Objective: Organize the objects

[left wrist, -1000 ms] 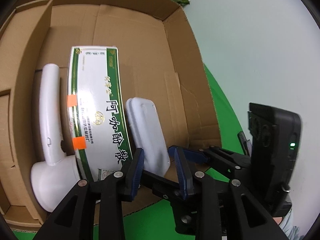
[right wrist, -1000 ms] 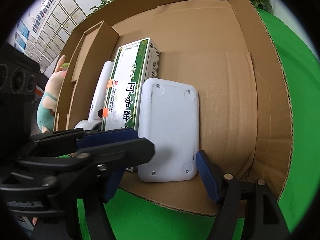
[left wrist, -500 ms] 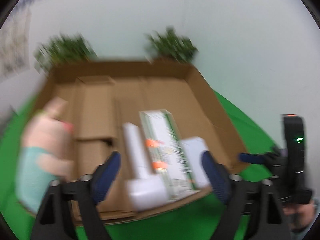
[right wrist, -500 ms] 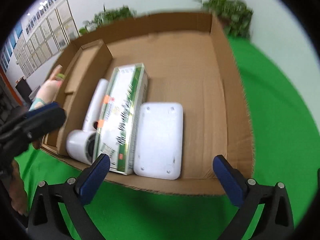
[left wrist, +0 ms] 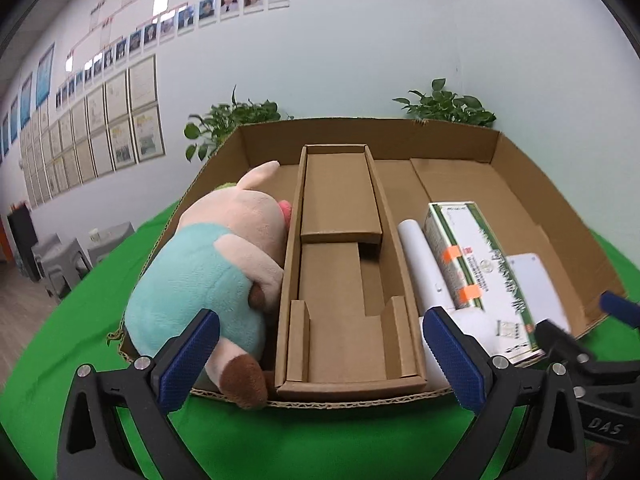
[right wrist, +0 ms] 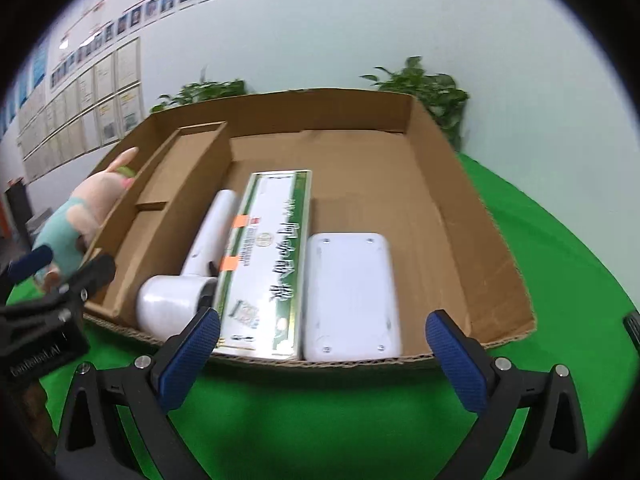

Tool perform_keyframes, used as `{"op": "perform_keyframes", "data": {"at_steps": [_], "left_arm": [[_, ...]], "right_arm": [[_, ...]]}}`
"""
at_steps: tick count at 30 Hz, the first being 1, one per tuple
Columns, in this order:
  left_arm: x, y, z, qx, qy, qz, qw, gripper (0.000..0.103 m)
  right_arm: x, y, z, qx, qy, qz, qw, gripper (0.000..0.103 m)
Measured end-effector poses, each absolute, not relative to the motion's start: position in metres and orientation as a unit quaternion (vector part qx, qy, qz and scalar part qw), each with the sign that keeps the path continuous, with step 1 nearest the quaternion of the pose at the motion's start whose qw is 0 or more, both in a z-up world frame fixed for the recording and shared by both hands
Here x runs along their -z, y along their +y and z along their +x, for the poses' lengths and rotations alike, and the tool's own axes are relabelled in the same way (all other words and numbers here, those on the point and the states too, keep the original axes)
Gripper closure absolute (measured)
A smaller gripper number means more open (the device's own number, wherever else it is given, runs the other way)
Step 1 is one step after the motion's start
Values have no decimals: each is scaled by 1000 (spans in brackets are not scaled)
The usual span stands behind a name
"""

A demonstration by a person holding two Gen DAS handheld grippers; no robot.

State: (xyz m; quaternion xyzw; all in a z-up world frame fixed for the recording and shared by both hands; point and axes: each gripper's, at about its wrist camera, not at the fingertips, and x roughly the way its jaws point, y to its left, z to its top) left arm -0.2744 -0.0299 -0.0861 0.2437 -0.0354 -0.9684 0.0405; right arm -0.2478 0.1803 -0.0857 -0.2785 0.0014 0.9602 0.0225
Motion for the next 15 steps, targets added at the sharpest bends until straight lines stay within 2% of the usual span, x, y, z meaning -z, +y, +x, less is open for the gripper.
{"op": "perform_keyframes", "data": {"at_steps": [4, 15], "left_arm": [[99, -21, -285, 964, -58, 255, 41, 0], [99, -21, -301, 958, -61, 278, 34, 0]], "right_arm": [[86, 181, -245, -960, -12, -278, 28, 1], [87, 182, -246, -957, -18, -287, 28, 0]]}}
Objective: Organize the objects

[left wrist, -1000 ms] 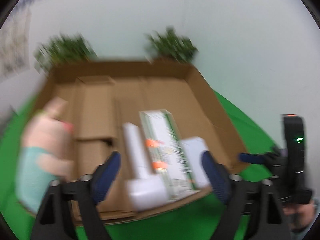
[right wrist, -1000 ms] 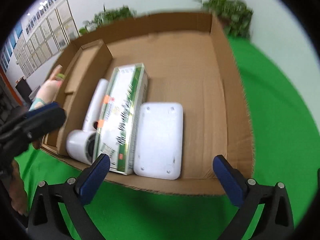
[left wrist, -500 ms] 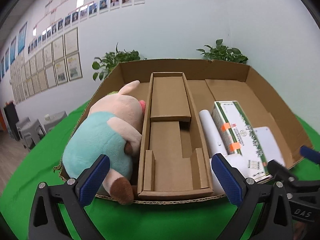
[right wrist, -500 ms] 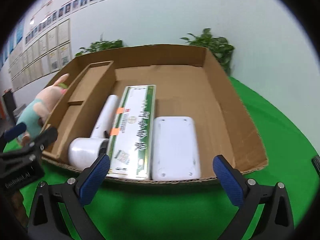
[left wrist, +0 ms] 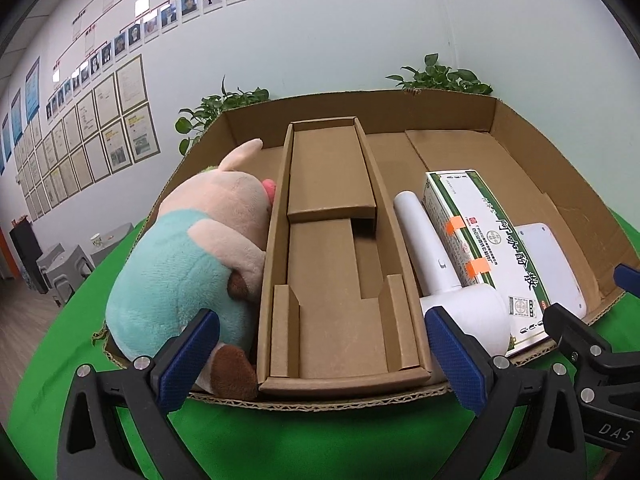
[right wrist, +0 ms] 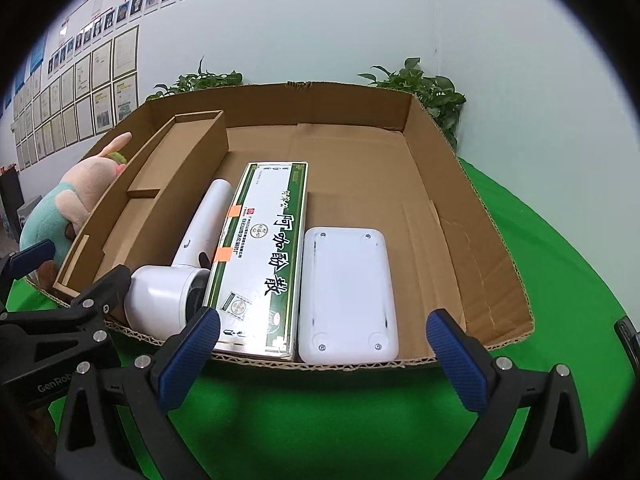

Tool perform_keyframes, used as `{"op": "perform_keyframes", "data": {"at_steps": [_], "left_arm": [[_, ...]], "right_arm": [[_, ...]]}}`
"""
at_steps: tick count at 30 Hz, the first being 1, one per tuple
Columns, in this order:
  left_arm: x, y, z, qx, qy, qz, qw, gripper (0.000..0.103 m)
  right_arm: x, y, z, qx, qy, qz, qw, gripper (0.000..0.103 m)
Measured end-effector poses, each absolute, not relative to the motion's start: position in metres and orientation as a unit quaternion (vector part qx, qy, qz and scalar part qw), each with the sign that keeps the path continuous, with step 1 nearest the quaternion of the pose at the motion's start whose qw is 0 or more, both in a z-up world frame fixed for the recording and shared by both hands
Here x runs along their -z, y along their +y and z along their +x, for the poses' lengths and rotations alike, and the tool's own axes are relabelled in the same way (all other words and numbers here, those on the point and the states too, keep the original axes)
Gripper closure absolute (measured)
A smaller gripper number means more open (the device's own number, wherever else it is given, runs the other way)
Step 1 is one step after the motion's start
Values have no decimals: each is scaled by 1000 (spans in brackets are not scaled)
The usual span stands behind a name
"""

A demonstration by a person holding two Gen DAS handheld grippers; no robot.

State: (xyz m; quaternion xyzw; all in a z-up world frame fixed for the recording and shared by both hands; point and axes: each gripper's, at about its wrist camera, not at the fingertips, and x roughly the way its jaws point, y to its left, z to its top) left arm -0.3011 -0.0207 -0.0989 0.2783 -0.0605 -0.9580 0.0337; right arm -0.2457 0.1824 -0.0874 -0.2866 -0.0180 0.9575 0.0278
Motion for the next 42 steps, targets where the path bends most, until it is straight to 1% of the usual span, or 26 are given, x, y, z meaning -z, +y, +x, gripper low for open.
{"op": "perform_keyframes", "data": {"at_steps": [42], "left_arm": [[102, -17, -309, 958, -50, 281, 27, 0]], "right_arm": [[88, 183, -244, -957, -18, -288, 27, 0]]}}
